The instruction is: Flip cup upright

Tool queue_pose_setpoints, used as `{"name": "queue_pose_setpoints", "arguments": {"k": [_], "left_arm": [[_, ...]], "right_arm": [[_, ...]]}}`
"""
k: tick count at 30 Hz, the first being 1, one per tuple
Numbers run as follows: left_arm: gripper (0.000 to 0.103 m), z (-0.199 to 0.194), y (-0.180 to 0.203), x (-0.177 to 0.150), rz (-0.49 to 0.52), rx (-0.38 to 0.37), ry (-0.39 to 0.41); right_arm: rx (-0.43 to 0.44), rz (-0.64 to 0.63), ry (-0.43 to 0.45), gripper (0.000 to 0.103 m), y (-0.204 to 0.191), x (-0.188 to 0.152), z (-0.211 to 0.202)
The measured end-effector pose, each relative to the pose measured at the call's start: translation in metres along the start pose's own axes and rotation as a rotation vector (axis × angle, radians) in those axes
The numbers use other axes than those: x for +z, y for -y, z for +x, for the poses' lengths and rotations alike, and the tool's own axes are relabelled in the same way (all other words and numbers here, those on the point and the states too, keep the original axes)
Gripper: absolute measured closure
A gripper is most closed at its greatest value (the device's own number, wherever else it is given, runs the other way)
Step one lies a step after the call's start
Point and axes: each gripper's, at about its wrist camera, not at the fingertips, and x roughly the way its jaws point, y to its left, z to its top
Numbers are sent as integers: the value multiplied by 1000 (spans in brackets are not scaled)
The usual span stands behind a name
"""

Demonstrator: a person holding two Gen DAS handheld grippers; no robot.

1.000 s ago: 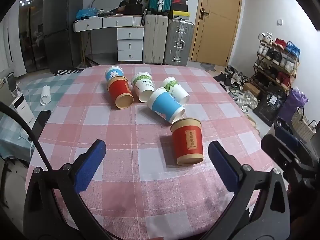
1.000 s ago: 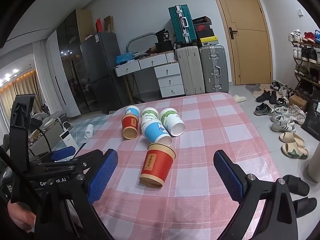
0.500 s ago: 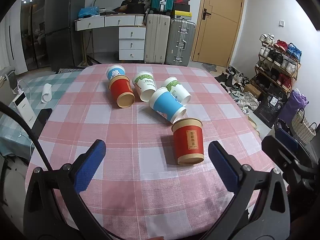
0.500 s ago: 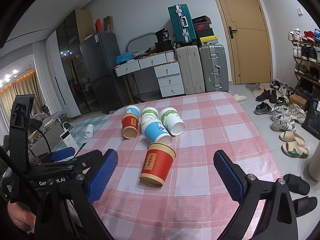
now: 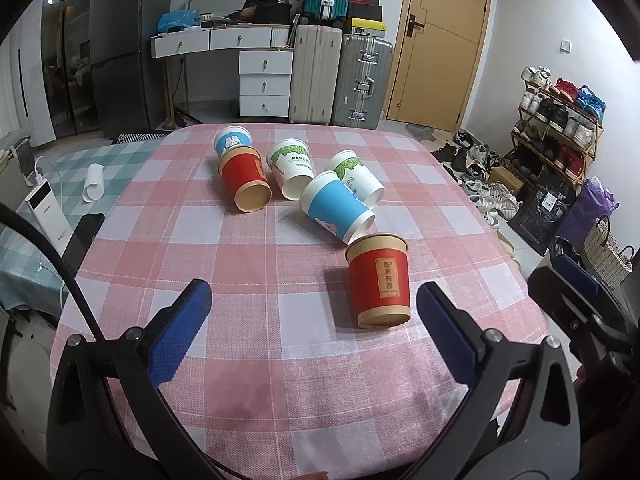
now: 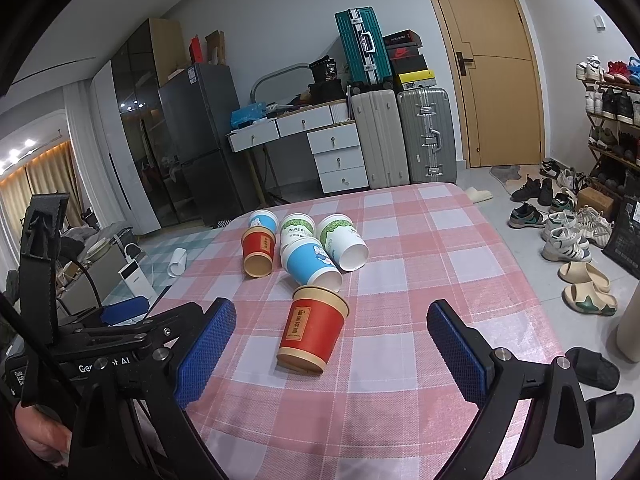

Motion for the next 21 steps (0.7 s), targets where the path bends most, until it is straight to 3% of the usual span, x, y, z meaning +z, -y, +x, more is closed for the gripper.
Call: {"name": "queue_pose_setpoints", "arguments": {"k": [21], "left_arm": [[1, 11, 0, -1, -4, 0, -31]], "right_arm": [[-4, 3, -8, 5, 2, -2, 5]]}}
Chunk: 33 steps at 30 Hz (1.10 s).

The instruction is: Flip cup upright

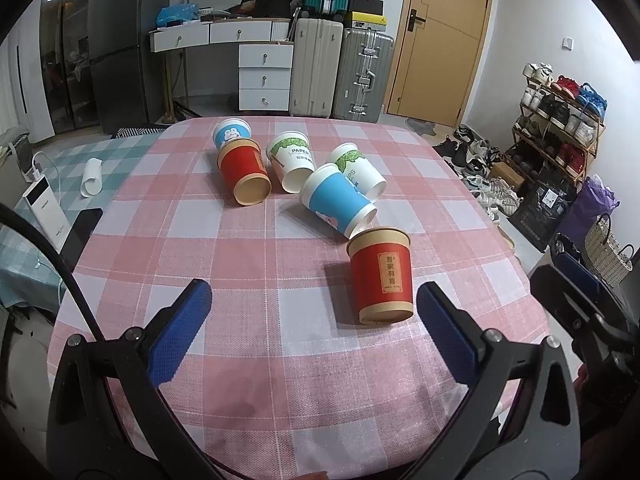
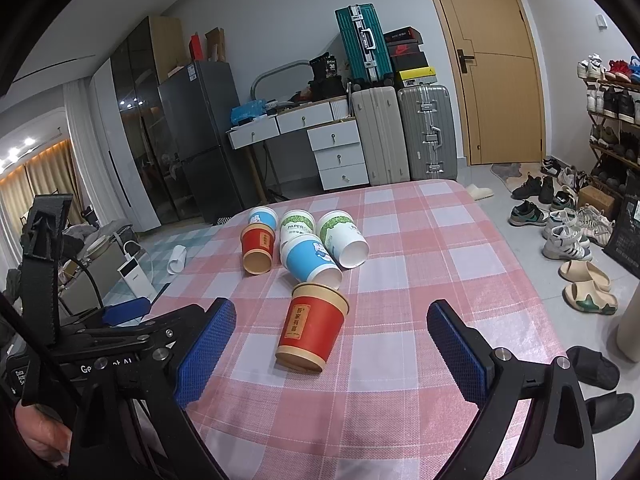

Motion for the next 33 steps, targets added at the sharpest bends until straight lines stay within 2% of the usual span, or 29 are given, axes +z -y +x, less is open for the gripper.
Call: {"name": "queue_pose_setpoints", "arguments": {"k": [19, 29, 33], "left_arm": [[1, 12, 1, -1, -3, 3, -30], [1, 38, 10, 3, 23, -13, -91], [1, 60, 17, 11, 24, -57, -156]], "right_arm": [[-5, 15, -19, 5, 7, -1, 0], [-16, 36, -19, 5, 18, -1, 2], [-23, 53, -27, 5, 28, -3, 6]]}}
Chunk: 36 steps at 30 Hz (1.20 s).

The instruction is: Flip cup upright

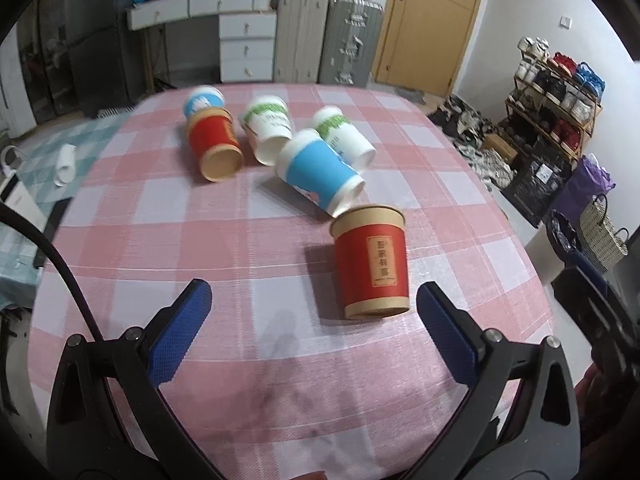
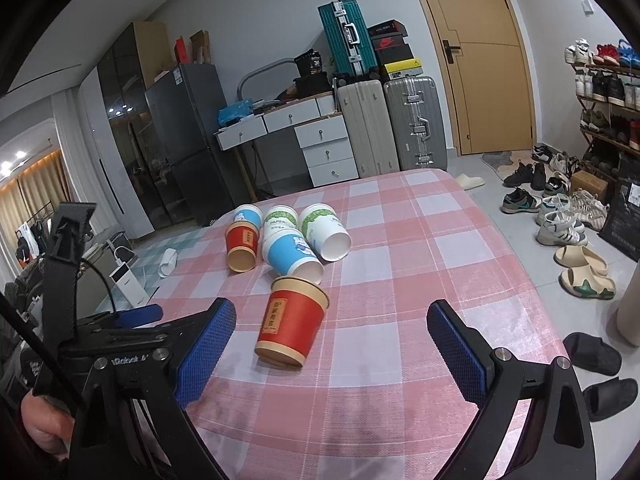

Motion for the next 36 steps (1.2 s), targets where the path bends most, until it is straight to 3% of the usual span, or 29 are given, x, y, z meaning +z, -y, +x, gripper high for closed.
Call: {"name": "queue_pose_setpoints", "arguments": {"k": [5, 10, 15, 20, 22, 24, 36], "left_arm": [[1, 34, 10, 22, 9, -51, -102], [1, 82, 21, 45, 6, -22, -227], [2, 117, 34, 55, 19, -5, -301], [15, 137, 42, 62, 18, 6, -320], [32, 141, 43, 61, 11, 6, -348], [39, 146, 43, 60, 1, -15, -371], [42, 133, 29, 44, -55, -61, -395]], "right_arm": [[-14, 16, -10, 5, 15, 0, 6], [-28, 50, -20, 5, 34, 1, 15], [-29, 75, -27, 5, 49, 0, 22], [-25, 97, -37, 5, 58, -3, 29], [-22, 101, -38, 5, 61, -3, 30], [-22, 101, -37, 5, 62, -3, 30], [-19, 79, -31, 5, 50, -3, 27]]}}
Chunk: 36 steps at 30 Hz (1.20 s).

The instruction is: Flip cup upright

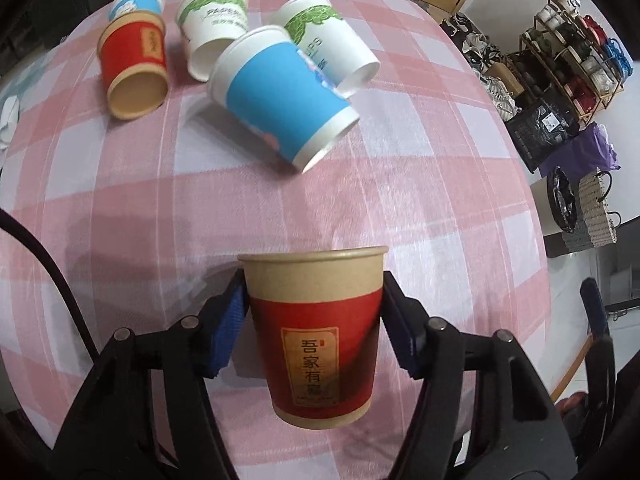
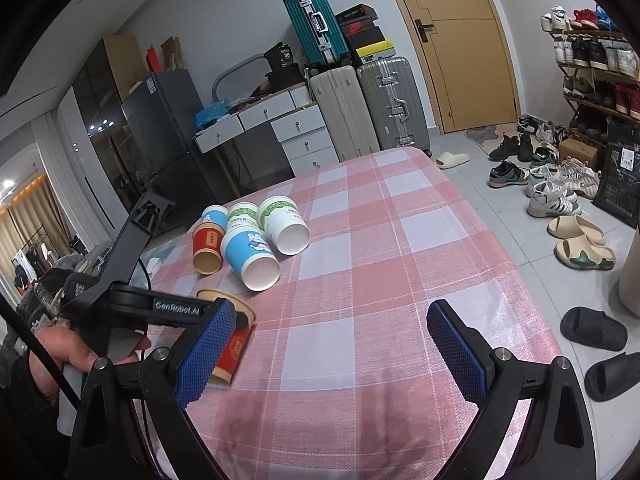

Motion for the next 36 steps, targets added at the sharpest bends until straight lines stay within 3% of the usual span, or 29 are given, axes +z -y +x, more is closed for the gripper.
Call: {"name": "queue_pose_setpoints", "arguments": {"k": [19, 29, 36], "left_arm": [[42, -11, -22, -56, -72, -47, 5], [38, -12, -30, -61, -86, -65, 1], [26, -27, -33, -62, -87, -98, 42]], "right_arm": [[24, -59, -35, 5, -40, -18, -13], [22, -58, -55, 5, -41, -20, -9], [29, -52, -69, 5, -42, -22, -8]]}}
